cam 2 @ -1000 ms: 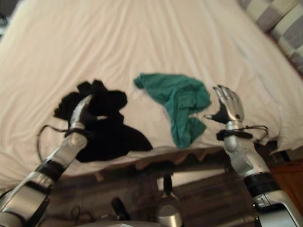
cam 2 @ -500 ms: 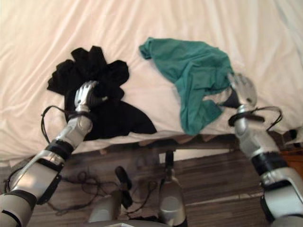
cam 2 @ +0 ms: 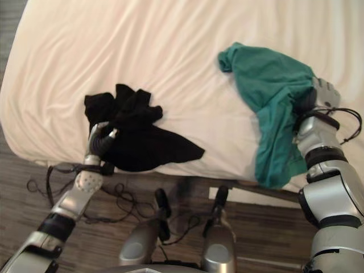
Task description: Tidy up the quilt and then pick up the clothes from the bed and put them into the laundry hamper.
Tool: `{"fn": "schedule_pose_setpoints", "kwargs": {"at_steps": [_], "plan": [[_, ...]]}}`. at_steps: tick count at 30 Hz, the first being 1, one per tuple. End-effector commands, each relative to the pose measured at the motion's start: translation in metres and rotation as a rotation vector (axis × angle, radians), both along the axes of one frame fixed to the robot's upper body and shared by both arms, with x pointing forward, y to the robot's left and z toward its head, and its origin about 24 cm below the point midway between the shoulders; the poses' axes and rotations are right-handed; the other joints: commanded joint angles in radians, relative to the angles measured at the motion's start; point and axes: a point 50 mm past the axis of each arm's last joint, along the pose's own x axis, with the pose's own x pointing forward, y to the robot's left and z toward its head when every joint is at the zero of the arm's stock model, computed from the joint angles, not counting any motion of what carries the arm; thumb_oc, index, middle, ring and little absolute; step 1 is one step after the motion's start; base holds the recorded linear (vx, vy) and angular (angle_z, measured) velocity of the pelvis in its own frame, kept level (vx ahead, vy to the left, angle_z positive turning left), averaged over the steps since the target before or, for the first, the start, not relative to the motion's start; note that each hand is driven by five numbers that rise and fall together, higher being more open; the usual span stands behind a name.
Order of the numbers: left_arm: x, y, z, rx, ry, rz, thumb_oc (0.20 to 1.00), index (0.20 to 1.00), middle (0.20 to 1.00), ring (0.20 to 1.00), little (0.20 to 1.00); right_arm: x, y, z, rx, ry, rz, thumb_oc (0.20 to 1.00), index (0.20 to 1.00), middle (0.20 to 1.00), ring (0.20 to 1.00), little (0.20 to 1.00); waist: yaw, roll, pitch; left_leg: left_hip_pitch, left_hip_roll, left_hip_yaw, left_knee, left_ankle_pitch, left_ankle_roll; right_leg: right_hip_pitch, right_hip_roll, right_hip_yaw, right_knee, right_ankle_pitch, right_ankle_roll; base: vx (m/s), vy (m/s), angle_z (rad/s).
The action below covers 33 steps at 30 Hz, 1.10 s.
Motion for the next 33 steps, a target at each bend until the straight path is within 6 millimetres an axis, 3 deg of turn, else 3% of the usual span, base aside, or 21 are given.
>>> {"fn": "schedule_pose_setpoints", "kwargs": {"at_steps": [1,2,3,4,7,8,9,10,14,17,20,22,23,25,26,27,28,30,32,33], "plan": [[-0.041,0.039,-0.058,0.014,0.305,0.091,0.2,0.2,0.2,0.2,0.2,0.006,0.011,-0.017,0.078,0.082,0.033,0.2,0.2,0.2,0.2,0.2,0.045,-0.054,0.026,-0.012,0.062,0.028,-0.003,-0.002,-0.114,-0.111,-0.057,0.046,0.152,-0.132,0.084,0.0,0.003,0.27],[-0.041,0.039,-0.058,0.014,0.305,0.091,0.2,0.2,0.2,0.2,0.2,0.006,0.011,-0.017,0.078,0.082,0.033,0.2,0.2,0.2,0.2,0.2,0.045,-0.054,0.026,-0.012,0.062,0.027,-0.003,-0.002,-0.114,-0.111,-0.057,0.046,0.152,-0.132,0.084,0.03,0.012,0.16],[-0.035,0.022,-0.044,-0.056,0.243,0.016,0.2,0.2,0.2,0.2,0.2,-0.011,0.028,-0.086,0.22,0.196,0.091,0.2,0.2,0.2,0.2,0.2,0.037,-0.064,0.006,0.012,0.059,0.024,-0.003,-0.018,-0.11,-0.077,-0.057,0.035,0.14,-0.135,0.084,-0.04,0.017,0.12],[-0.033,0.019,-0.041,-0.071,0.233,0.002,0.2,0.2,0.2,0.2,0.2,-0.018,0.035,-0.104,0.265,0.217,0.114,0.2,0.2,0.2,0.2,0.2,0.032,-0.071,0.003,0.012,0.058,0.033,-0.003,-0.005,-0.1,-0.077,-0.056,0.026,0.136,-0.117,0.073,-0.02,0.019,0.2],[-0.032,0.018,-0.035,-0.072,0.224,-0.028,0.2,0.2,0.2,0.2,0.2,-0.047,0.06,-0.148,0.407,0.237,0.218,0.2,0.2,0.2,0.2,0.2,0.006,-0.099,-0.027,0.056,0.053,0.034,-0.003,-0.035,-0.091,-0.04,-0.052,0.029,0.122,-0.116,0.075,0.03,0.013,0.16],[-0.033,0.018,-0.036,-0.07,0.226,-0.03,0.2,0.2,0.2,0.2,0.2,-0.048,0.06,-0.149,0.408,0.238,0.216,0.2,0.2,0.2,0.2,0.2,0.008,-0.1,-0.028,0.057,0.053,0.034,-0.003,-0.035,-0.091,-0.039,-0.052,0.029,0.121,-0.116,0.075,0.05,0.006,0.03],[-0.033,0.019,-0.037,-0.055,0.237,-0.037,0.2,0.2,0.2,0.2,0.2,-0.062,0.068,-0.164,0.468,0.256,0.239,0.2,0.2,0.2,0.2,0.2,-0.002,-0.112,-0.039,0.073,0.052,0.038,-0.003,-0.046,-0.088,-0.025,-0.052,0.03,0.116,-0.116,0.076,0.1,0.023,-0.02],[-0.034,0.021,-0.042,-0.041,0.27,-0.039,0.2,0.2,0.2,0.2,0.2,-0.09,0.084,-0.191,0.612,0.284,0.269,0.2,0.2,0.2,0.2,0.2,-0.029,-0.138,-0.066,0.107,0.046,0.046,-0.003,-0.067,-0.081,0.003,-0.05,0.037,0.105,-0.115,0.079,0.13,0.042,-0.12],[-0.045,0.026,-0.056,-0.042,0.35,-0.027,0.2,0.2,0.2,0.2,0.2,-0.144,0.101,-0.23,0.958,0.307,0.227,0.2,0.2,0.2,0.2,0.2,-0.081,-0.17,-0.117,0.178,0.037,0.075,-0.003,-0.098,-0.07,0.047,-0.042,0.075,0.089,-0.112,0.082,0.11,0.085,-0.2],[-0.054,0.028,-0.068,-0.063,0.414,-0.017,0.2,0.2,0.2,0.2,0.2,-0.18,0.108,-0.255,1.09,0.388,0.159,0.2,0.2,0.2,0.2,0.2,-0.112,-0.179,-0.151,0.213,0.03,0.091,-0.003,-0.111,-0.063,0.063,-0.041,0.101,0.091,-0.109,0.087,0.05,0.097,-0.31],[-0.062,0.027,-0.083,-0.099,0.476,0.003,0.2,0.2,0.2,0.2,0.2,-0.2,0.115,-0.269,1.192,0.41,0.103,0.2,0.2,0.2,0.2,0.2,-0.129,-0.177,-0.177,0.229,0.021,0.094,-0.003,-0.113,-0.059,0.072,-0.047,0.107,0.11,-0.114,0.091,0.01,0.073,-0.23],[-0.067,0.028,-0.095,-0.134,0.524,0.041,0.2,0.2,0.2,0.2,0.2,-0.201,0.124,-0.275,1.236,0.415,0.093,0.2,0.2,0.2,0.2,0.2,-0.135,-0.169,-0.184,0.222,0.019,0.075,-0.003,-0.111,-0.056,0.065,-0.046,0.137,0.155,-0.128,0.093,-0.03,0.004,-0.03],[-0.071,0.029,-0.101,-0.15,0.543,0.06,0.2,0.2,0.2,0.2,0.2,-0.198,0.13,-0.277,1.246,0.424,0.103,0.2,0.2,0.2,0.2,0.2,-0.139,-0.165,-0.185,0.212,0.02,0.058,-0.003,-0.107,-0.053,0.058,-0.027,0.189,0.171,-0.138,0.091,-0.03,-0.038,0.06],[-0.078,0.029,-0.114,-0.171,0.595,0.099,0.2,0.2,0.2,0.2,0.2,-0.193,0.143,-0.28,1.235,0.461,0.14,0.2,0.2,0.2,0.2,0.2,-0.143,-0.153,-0.188,0.197,0.012,0.007,-0.003,-0.096,-0.043,0.039,0.054,0.361,0.17,-0.18,0.074,-0.03,-0.04,0.12],[-0.082,0.033,-0.122,-0.16,0.627,0.13,0.2,0.2,0.2,0.2,0.2,-0.186,0.148,-0.28,1.223,0.48,0.164,0.2,0.2,0.2,0.2,0.2,-0.125,-0.149,-0.188,0.194,0.005,-0.009,-0.003,-0.093,-0.04,0.051,0.055,0.376,0.144,-0.18,0.065,-0.02,-0.018,0.39],[-0.082,0.033,-0.122,-0.16,0.626,0.131,0.2,0.2,0.2,0.2,0.2,-0.186,0.148,-0.28,1.223,0.48,0.164,0.2,0.2,0.2,0.2,0.2,-0.124,-0.149,-0.189,0.192,0.006,-0.008,-0.003,-0.092,-0.041,0.048,0.056,0.377,0.142,-0.177,0.064,-0.03,-0.112,0.71],[-0.098,0.037,-0.144,-0.153,0.727,0.197,0.2,0.2,0.2,0.2,0.2,-0.17,0.161,-0.279,1.162,0.543,0.242,0.2,0.2,0.2,0.2,0.2,-0.083,-0.138,-0.197,0.177,-0.008,-0.064,-0.003,-0.082,-0.036,0.084,0.053,0.353,0.089,-0.168,0.048,-0.01,-0.151,0.55],[-0.115,0.04,-0.161,-0.194,0.805,0.285,0.2,0.2,0.2,0.2,0.2,-0.152,0.171,-0.275,1.063,0.597,0.326,0.2,0.2,0.2,0.2,0.2,-0.046,-0.121,-0.207,0.172,-0.01,-0.095,-0.003,-0.077,-0.04,0.126,0.05,0.307,0.032,-0.163,0.045,0.03,-0.185,0.52],[-0.118,0.038,-0.167,-0.249,0.822,0.328,0.2,0.2,0.2,0.2,0.2,-0.133,0.173,-0.265,0.978,0.584,0.381,0.2,0.2,0.2,0.2,0.2,-0.002,-0.106,-0.193,0.144,-0.016,-0.131,0.0,-0.046,-0.048,0.152,0.041,0.246,0.011,-0.167,0.042,-0.06,-0.145,0.65],[-0.114,0.037,-0.165,-0.257,0.81,0.33,0.2,0.2,0.2,0.2,0.2,-0.128,0.169,-0.26,0.952,0.557,0.378,0.2,0.2,0.2,0.2,0.2,0.013,-0.105,-0.182,0.105,-0.012,-0.111,0.045,-0.042,-0.058,0.163,0.022,0.189,0.008,-0.173,0.043,-0.21,-0.111,1.28]]}}
